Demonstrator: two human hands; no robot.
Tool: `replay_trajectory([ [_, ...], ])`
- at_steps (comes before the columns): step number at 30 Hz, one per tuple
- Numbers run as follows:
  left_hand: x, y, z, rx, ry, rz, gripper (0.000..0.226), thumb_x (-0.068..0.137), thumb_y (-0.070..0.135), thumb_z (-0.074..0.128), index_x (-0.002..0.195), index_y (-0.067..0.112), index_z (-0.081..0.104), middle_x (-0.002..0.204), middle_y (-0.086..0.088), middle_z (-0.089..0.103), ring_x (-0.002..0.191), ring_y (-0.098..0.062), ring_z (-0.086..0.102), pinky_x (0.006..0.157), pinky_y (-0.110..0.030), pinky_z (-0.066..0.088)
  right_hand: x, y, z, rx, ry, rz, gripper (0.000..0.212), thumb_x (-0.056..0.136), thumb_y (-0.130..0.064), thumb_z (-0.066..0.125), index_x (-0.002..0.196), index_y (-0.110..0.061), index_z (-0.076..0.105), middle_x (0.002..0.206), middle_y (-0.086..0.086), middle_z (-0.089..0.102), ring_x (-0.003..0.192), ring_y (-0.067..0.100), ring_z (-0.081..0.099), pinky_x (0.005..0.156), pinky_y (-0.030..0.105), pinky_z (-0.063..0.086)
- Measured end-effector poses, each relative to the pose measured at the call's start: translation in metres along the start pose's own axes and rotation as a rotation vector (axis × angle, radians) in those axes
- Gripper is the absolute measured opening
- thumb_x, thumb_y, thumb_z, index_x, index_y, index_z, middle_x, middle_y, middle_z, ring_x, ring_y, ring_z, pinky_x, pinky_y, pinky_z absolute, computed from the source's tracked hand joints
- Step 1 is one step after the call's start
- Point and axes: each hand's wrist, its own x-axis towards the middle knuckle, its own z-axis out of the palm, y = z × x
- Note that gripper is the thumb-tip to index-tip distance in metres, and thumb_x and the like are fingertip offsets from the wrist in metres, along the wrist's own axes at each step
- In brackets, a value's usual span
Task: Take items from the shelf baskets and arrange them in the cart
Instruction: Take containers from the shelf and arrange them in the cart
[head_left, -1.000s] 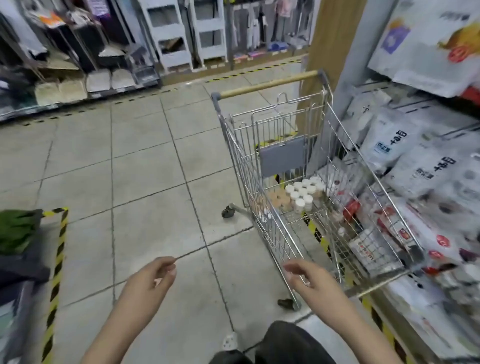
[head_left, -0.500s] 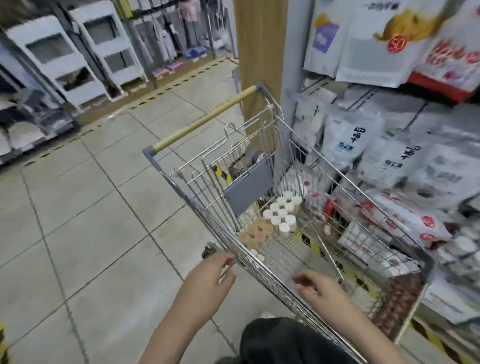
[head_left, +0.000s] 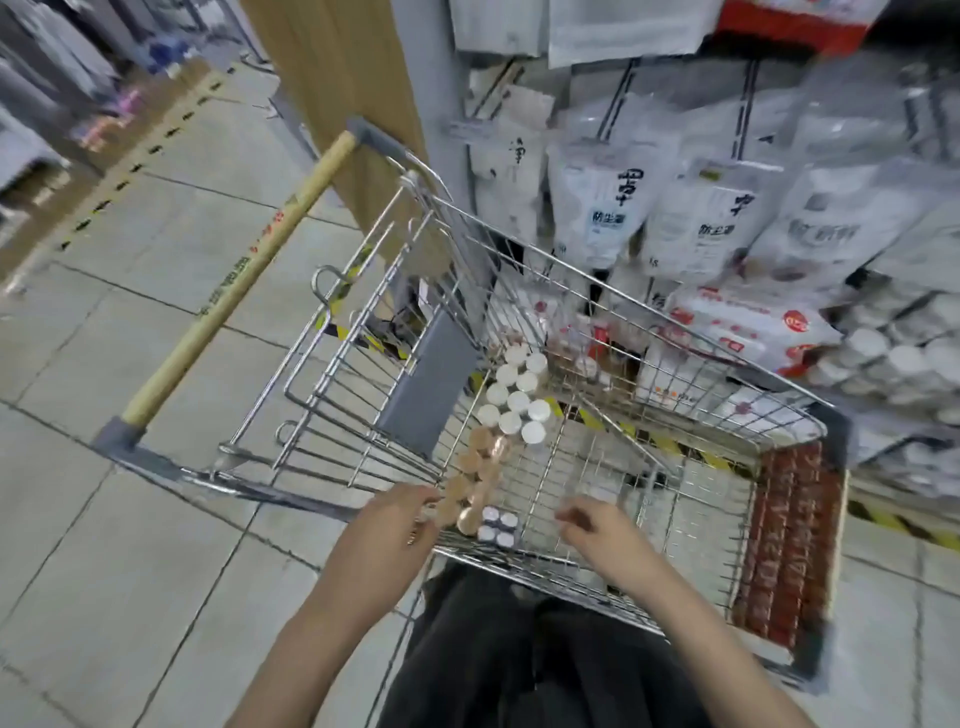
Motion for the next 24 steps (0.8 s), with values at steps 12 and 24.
replay_trajectory([
  [12, 0.148, -0.053, 0.083, 0.304, -0.660, 0.215, 0.024, 0.092, 0.025, 0.044, 0.109, 0.012, 0.056, 0.111, -0.009, 0.057, 0.104, -0.030, 0.057, 0.082, -0.038, 0.047, 0.112, 0.035, 0.067, -0.121, -0.208, 0.351, 0.027, 0.098, -0.029, 0.049, 0.113, -0.008, 0.059, 0.117, 0.010, 0.063, 0.098, 0.020, 0.056, 0.082, 0.025, 0.038],
  [24, 0.176, -0.122, 0.173, 0.331, -0.833, 0.237, 0.028, 0.095, 0.023, 0.048, 0.119, 0.013, 0.058, 0.121, -0.011, 0.058, 0.110, -0.027, 0.053, 0.072, -0.022, 0.029, 0.209, 0.087, 0.138, -0.334, -0.315, 0.302, 0.063, 0.092, -0.041, 0.058, 0.143, -0.013, 0.033, 0.143, 0.011, 0.047, 0.124, 0.029, 0.050, 0.103, 0.042, 0.042],
])
